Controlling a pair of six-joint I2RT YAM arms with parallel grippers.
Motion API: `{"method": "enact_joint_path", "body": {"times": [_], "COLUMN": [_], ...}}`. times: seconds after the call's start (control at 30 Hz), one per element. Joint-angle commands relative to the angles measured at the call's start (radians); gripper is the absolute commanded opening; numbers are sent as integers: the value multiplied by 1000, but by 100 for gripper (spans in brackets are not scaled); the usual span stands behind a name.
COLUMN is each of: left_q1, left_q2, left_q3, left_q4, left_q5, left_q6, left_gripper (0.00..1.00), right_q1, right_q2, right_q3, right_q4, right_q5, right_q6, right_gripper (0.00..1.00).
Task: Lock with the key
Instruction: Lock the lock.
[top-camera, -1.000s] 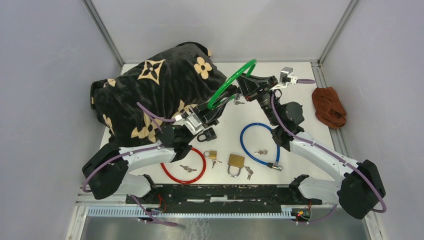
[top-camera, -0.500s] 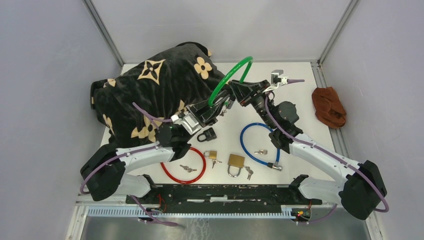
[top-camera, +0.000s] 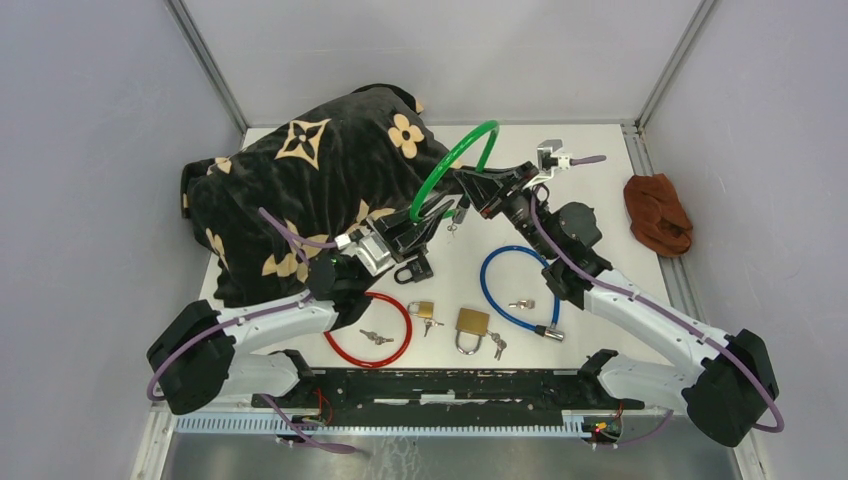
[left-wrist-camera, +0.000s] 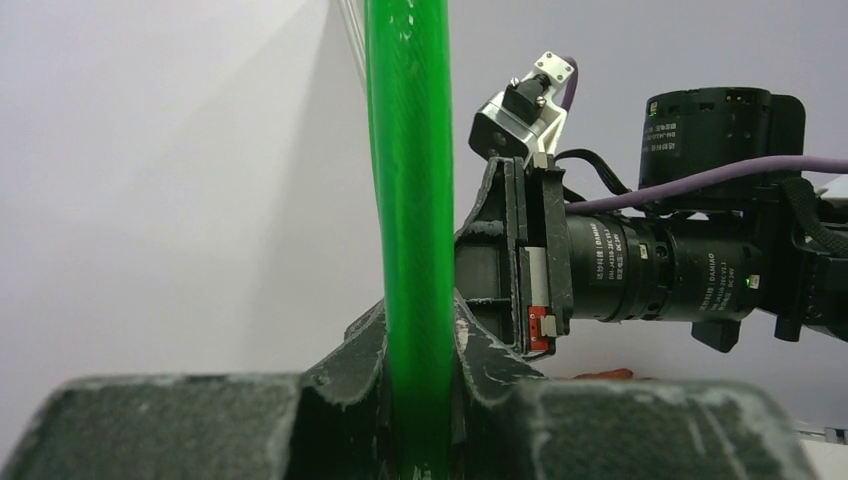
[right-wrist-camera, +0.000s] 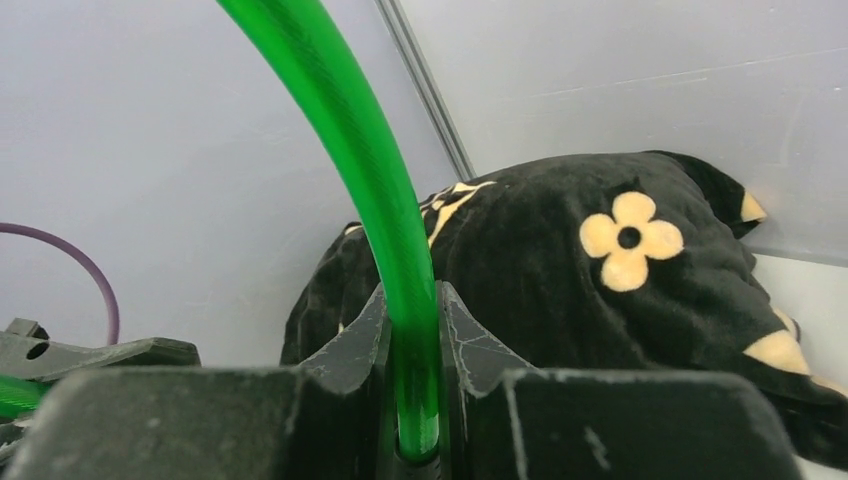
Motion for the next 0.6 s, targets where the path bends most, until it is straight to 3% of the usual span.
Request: {"method": "enact_joint_path", "body": {"times": [0.0, 0.23, 0.4, 0.5, 0.57], "left_q1": [11, 11, 11, 12, 13], "left_q2": [15, 14, 4, -12, -33], "left_q3": [-24, -24, -30, -40, -53], "left_q4": [-133, -134, -156, -200, -249], "left_q5": [-4, -2, -11, -29, -37], "left_q6": [-16, -6, -4, -5, -13], "left_gripper": [24, 38, 69, 97, 100], "right_q1": [29, 26, 8, -18, -42], "right_q2": [-47, -41, -54, -73, -86], "right_q3": [71, 67, 65, 60, 53], "right_q4": [57, 47, 14, -23, -44], "right_q5": [-99, -92, -91, -91, -100], "right_q6": [-22, -35, -71, -100, -116], "right_gripper": [0, 0, 0, 0, 0]}}
